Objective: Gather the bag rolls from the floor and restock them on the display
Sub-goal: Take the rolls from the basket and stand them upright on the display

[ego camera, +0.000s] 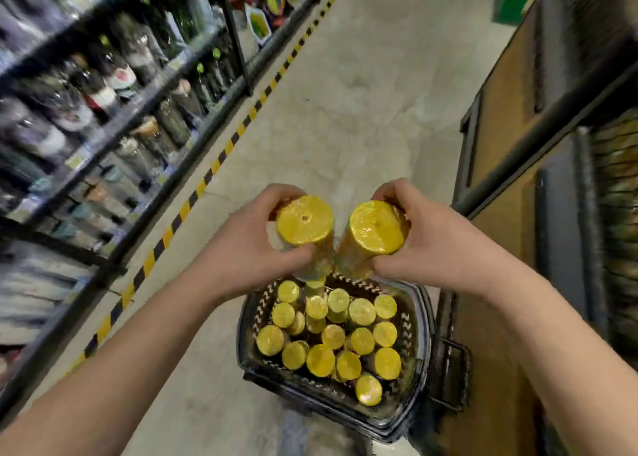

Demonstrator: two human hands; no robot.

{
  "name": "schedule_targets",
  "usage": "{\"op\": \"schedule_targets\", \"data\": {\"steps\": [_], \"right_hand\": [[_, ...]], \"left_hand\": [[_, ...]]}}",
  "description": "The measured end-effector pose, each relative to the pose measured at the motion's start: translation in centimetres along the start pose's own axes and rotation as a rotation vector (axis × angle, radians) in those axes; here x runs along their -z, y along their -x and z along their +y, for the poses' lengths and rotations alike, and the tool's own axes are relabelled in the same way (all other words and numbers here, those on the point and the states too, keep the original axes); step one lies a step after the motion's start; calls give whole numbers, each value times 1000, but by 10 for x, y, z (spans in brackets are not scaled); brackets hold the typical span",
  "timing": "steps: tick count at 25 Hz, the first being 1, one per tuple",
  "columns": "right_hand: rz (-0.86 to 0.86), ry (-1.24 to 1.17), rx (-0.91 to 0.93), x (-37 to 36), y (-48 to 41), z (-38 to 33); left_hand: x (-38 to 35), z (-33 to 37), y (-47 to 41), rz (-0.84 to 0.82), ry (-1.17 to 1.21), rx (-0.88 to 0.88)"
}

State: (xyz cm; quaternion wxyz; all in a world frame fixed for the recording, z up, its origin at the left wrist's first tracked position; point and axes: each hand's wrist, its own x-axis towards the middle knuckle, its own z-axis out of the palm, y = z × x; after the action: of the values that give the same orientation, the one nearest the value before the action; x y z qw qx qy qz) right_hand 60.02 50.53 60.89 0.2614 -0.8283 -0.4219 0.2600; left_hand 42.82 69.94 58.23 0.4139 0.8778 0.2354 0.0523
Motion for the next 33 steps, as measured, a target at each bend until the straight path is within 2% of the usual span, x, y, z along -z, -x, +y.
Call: {"op": "schedule_targets", "data": {"steps": [4, 7, 11, 17, 21, 26, 33], "right_hand": [[210, -63, 66, 111, 82, -94], [367, -163, 89, 158, 148, -131], [592, -249, 34, 189, 224, -133], [847, -337, -84, 225, 318, -87], [928, -373, -59, 253, 373, -26], [888, -386, 10, 295, 431, 63], [784, -364, 98, 339, 459, 117]], "left_hand": [[93, 133, 26, 31, 128, -239], [118, 201, 41, -15, 345, -327], [105, 267, 43, -74, 527, -401], [41, 367, 61, -208, 573, -544], [-37, 419, 78, -207, 582, -553], [-134, 476, 97, -138, 568, -491], [-188, 532, 129, -13, 478, -363]]}}
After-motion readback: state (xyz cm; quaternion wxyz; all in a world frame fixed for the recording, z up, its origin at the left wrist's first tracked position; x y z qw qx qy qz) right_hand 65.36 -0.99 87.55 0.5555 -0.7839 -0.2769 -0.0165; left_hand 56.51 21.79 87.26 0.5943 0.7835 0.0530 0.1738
